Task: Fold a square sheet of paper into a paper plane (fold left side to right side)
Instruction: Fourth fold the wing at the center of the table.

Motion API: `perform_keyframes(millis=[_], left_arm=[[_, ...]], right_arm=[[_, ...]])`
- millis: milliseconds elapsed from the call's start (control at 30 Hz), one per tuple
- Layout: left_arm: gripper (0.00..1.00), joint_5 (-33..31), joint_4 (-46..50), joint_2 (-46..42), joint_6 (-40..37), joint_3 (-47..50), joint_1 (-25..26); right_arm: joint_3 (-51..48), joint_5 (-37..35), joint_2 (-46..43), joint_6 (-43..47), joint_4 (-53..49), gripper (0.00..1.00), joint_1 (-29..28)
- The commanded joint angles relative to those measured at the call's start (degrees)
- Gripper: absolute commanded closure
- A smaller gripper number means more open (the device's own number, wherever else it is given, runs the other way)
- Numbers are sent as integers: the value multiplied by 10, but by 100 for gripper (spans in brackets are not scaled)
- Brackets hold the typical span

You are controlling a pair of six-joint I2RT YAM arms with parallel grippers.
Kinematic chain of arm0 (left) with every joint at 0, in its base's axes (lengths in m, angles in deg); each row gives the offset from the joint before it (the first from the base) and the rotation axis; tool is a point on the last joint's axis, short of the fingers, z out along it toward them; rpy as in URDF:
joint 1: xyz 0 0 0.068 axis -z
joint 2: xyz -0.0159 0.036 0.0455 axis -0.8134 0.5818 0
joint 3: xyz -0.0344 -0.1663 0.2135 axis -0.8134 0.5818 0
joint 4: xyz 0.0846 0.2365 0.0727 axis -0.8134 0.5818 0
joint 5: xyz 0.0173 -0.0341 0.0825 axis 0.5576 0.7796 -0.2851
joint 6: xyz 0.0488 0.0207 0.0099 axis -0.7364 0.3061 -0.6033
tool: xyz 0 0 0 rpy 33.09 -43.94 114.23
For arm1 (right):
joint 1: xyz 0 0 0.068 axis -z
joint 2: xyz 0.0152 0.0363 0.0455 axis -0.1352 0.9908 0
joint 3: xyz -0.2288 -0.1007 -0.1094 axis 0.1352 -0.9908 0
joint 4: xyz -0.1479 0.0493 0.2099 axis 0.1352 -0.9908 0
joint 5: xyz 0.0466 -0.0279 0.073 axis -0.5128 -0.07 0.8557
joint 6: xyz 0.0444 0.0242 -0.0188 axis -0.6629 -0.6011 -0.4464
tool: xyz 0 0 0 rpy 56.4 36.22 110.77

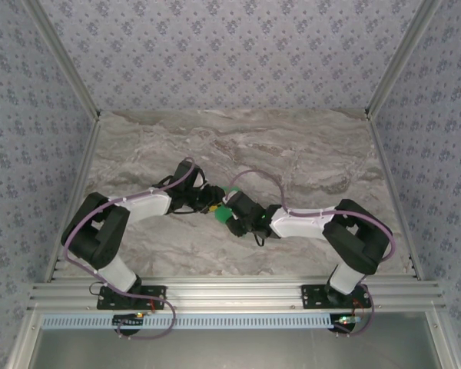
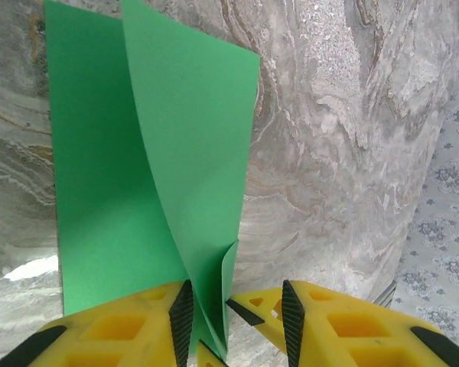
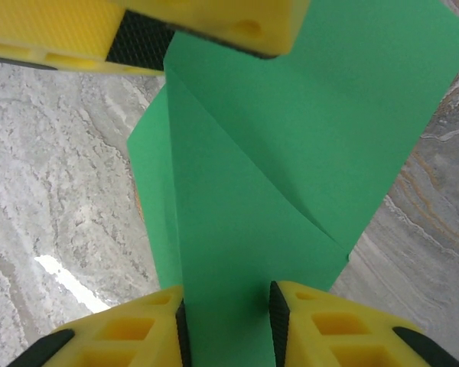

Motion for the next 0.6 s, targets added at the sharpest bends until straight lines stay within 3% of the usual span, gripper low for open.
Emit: perform_keyframes(millis=[0,300,567], left_arm=[[62,13,-2,-27,1,-21,0],[57,2,32,-58,-21,-18,-20],[46,-13,76,-126,-48,7,-52]], right_arm=[[8,3,14,1,-13,72,-8],[-3,29,13,-15,-6,87,-8],[-15,79,0,-33,15,90,7]])
